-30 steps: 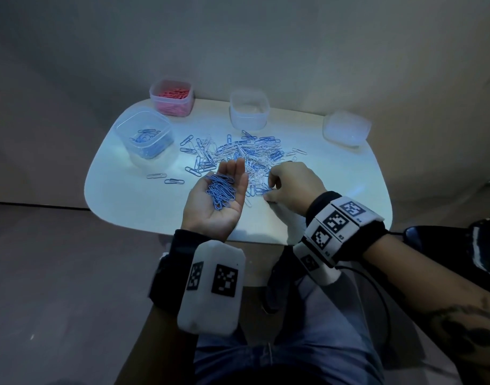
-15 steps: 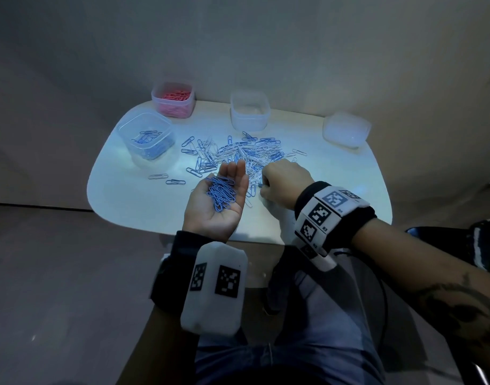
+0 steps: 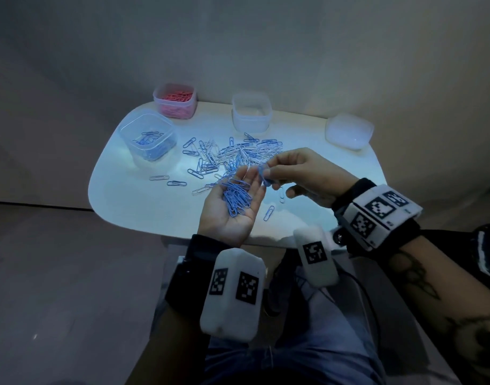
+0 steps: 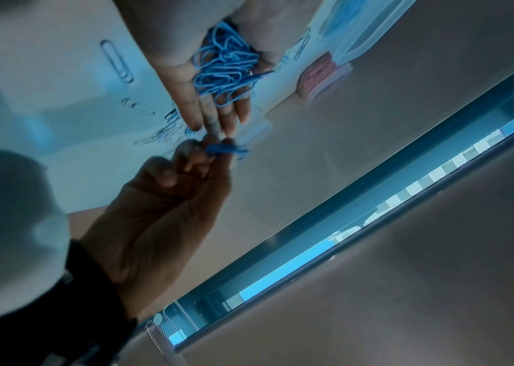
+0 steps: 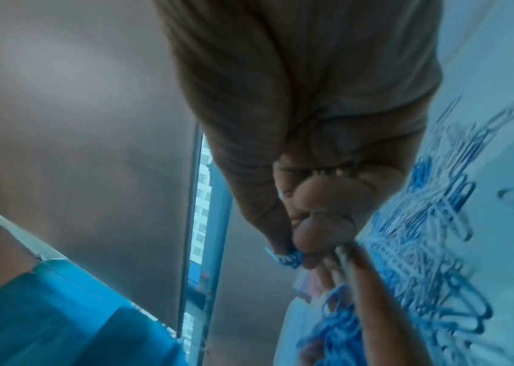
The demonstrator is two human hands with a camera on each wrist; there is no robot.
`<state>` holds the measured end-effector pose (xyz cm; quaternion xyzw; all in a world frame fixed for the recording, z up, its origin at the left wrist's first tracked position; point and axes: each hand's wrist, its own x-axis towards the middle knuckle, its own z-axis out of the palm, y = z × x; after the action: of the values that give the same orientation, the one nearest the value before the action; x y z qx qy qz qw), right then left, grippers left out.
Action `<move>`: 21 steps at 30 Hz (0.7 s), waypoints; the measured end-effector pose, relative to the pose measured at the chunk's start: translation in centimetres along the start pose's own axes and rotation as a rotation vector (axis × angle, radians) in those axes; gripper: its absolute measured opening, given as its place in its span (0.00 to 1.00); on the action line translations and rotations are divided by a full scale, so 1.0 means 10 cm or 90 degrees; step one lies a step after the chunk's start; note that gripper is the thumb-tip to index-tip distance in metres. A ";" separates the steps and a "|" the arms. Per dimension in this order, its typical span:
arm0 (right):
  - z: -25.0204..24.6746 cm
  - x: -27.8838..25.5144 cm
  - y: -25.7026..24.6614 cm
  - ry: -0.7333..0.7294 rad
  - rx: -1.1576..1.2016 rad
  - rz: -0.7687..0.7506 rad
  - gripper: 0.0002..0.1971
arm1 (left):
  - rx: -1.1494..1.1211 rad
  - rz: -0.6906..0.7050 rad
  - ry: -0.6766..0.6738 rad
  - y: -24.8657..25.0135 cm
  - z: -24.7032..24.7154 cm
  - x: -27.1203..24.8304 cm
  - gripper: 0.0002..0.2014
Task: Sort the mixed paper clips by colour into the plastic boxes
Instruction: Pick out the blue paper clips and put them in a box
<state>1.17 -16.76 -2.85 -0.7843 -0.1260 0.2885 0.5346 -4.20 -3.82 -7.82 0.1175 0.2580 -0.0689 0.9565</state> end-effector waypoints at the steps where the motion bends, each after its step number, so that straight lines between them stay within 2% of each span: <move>1: 0.03 -0.02 -0.02 -0.017 0.024 -0.008 0.09 | -0.010 -0.003 -0.003 -0.03 0.01 0.00 0.21; 3: 0.09 -0.05 -0.06 -0.025 0.002 -0.035 0.06 | -0.024 -0.006 -0.011 -0.06 0.03 0.00 0.22; 5: 0.15 -0.06 -0.09 0.009 -0.086 -0.078 0.02 | -0.028 -0.003 -0.014 -0.07 0.04 -0.01 0.19; 7: 0.19 -0.04 -0.08 0.108 -0.124 -0.149 0.05 | -0.050 -0.006 -0.031 -0.05 0.04 -0.03 0.19; 9: 0.14 -0.03 -0.06 0.245 -0.021 -0.185 0.02 | -0.053 -0.011 -0.063 -0.01 0.03 -0.04 0.24; 11: 0.07 -0.02 -0.01 0.324 0.039 -0.197 0.06 | -0.056 -0.015 -0.089 0.02 0.02 -0.06 0.28; 15: 0.19 0.03 -0.04 0.251 -0.090 -0.224 0.06 | -0.133 -0.031 -0.147 0.10 -0.01 -0.09 0.28; 17: 0.26 0.09 -0.11 0.233 -0.094 -0.249 0.06 | -0.127 -0.015 -0.144 0.18 -0.03 -0.09 0.26; 21: 0.31 0.29 -0.27 0.252 -0.070 -0.265 0.06 | -0.107 0.018 -0.127 0.46 -0.06 -0.22 0.16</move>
<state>2.01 -11.81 -2.09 -0.8103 -0.1925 0.0067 0.5534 -5.46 0.90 -6.32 0.0329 0.1648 -0.0450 0.9848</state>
